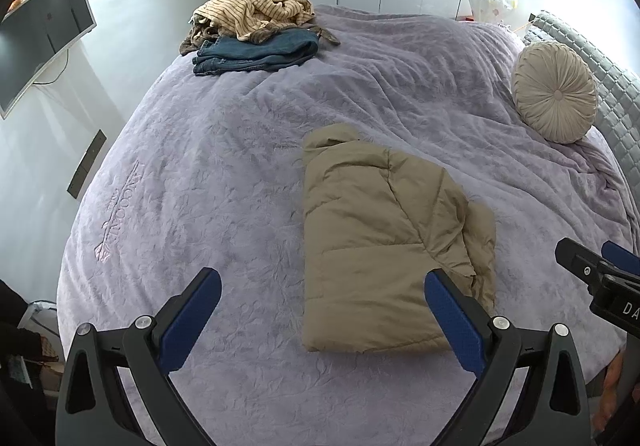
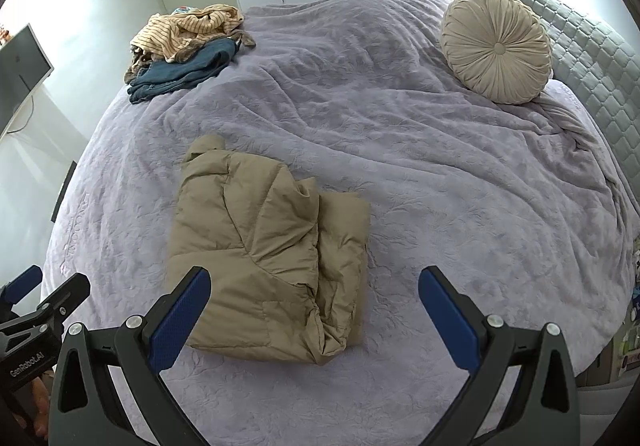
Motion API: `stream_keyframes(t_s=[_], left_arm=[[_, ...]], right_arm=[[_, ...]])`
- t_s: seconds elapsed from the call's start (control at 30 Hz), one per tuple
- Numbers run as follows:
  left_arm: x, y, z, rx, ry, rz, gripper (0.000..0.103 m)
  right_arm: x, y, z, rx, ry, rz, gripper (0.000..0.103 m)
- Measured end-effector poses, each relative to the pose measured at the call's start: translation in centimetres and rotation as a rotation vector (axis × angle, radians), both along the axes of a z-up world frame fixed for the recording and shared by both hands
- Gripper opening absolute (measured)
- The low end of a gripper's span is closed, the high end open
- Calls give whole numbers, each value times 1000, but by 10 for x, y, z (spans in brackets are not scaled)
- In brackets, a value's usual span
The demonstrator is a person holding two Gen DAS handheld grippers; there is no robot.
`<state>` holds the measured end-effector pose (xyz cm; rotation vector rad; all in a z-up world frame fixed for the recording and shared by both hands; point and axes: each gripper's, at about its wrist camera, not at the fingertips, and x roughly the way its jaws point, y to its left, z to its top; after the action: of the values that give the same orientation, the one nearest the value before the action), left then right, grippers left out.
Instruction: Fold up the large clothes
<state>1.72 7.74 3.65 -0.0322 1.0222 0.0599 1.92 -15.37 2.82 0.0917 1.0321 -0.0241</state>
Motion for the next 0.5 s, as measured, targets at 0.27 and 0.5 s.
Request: stream_keyframes(t_s=[0.27,0.5], left_arm=[[1,2,-1,-2,2,-3,102],[3,3,-2,-2,2,-5,102]], right_arm=[[-2,1,0,3,2,-1,103],[-2,2,0,2,3,-2,103]])
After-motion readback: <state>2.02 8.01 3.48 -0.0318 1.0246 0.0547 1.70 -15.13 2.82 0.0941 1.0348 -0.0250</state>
